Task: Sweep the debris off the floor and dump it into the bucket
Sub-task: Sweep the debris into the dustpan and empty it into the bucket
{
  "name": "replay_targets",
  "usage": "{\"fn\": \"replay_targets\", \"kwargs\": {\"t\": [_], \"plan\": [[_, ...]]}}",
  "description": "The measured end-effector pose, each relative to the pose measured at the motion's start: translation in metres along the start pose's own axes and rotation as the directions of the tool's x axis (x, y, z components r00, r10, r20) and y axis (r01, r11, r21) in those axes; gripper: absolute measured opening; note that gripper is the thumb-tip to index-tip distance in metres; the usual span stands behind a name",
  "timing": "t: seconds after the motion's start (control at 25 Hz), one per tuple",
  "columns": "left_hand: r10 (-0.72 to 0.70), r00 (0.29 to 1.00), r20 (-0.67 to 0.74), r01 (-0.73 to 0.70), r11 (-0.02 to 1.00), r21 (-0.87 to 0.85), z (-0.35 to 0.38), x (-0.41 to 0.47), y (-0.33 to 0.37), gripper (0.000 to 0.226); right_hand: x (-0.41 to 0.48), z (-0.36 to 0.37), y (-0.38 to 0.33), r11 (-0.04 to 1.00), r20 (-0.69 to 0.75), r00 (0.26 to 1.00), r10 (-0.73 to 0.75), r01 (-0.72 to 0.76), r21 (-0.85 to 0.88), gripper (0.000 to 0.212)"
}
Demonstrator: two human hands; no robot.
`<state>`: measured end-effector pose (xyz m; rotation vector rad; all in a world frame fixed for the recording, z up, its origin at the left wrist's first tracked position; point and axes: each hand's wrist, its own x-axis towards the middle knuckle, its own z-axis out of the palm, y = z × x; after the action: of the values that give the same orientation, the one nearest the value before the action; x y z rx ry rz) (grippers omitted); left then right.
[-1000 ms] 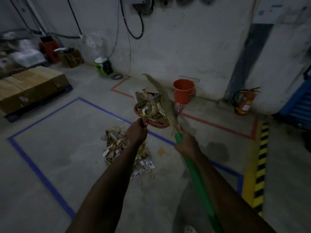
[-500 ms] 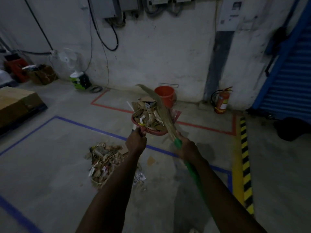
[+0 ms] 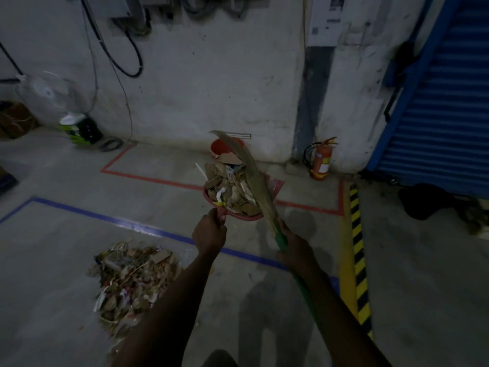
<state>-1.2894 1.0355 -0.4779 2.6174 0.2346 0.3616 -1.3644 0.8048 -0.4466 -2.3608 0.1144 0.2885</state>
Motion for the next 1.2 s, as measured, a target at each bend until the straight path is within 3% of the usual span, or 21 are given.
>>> {"fn": "replay_targets", "kwargs": {"t": [0.24, 0.32, 0.4, 0.52, 0.88, 1.2], "plan": [[-0.056, 0.998, 0.016, 0.057, 0.998, -0.022, 0.067, 0.069, -0.001, 0.035, 0.095, 0.009, 0.022, 0.998, 0.007, 0.998, 0.059, -0.059, -0.004, 0.097], [-0.013, 1.0, 0.015, 0.013, 1.0, -0.002, 0.081, 0.094, -0.006, 0.036, 0.124, 0.006, 0.016, 0.998, 0.006, 0.999, 0.051, -0.051, -0.043, 0.097], [-0.081, 0.995, 0.063, 0.082, 0.997, 0.0, 0.125, 0.182, -0.031, 0.037, 0.23, 0.028, 0.008, 0.995, 0.039, 0.997, 0.071, -0.068, -0.068, 0.097], [-0.076, 0.996, 0.05, 0.077, 0.997, -0.029, 0.126, 0.21, -0.033, 0.039, 0.254, 0.017, -0.004, 0.999, 0.043, 0.998, 0.041, -0.04, -0.032, 0.097], [-0.12, 0.985, 0.127, 0.115, 0.992, 0.045, 0.176, 0.416, -0.06, 0.039, 0.469, 0.02, -0.047, 0.996, 0.157, 0.984, 0.089, -0.088, -0.014, 0.099], [-0.235, 0.966, 0.111, 0.232, 0.972, 0.042, 0.259, 0.607, -0.048, 0.04, 0.703, -0.007, -0.055, 1.0, 0.183, 0.983, -0.018, 0.02, -0.009, 0.098]]}}
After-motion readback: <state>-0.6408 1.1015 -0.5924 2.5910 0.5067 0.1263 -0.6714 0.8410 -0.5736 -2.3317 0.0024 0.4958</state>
